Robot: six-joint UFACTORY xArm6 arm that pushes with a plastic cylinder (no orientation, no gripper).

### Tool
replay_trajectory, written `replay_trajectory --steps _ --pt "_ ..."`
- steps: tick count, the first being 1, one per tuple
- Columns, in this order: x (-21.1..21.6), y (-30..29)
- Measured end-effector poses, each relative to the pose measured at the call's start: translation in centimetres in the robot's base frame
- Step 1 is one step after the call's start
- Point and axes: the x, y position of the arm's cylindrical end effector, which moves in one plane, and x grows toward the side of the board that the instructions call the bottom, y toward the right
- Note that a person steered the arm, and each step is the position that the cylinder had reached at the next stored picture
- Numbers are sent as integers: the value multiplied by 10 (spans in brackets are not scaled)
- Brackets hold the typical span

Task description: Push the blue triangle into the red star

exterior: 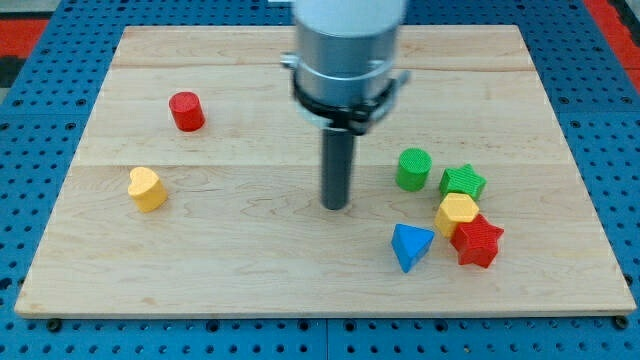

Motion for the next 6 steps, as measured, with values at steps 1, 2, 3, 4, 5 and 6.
replay_trajectory --steps 1,2,3,4,5,6 --pt "71 2" --pt "74 48" --pt "58 76" --pt "61 120" --pt "70 55" --pt "69 -70"
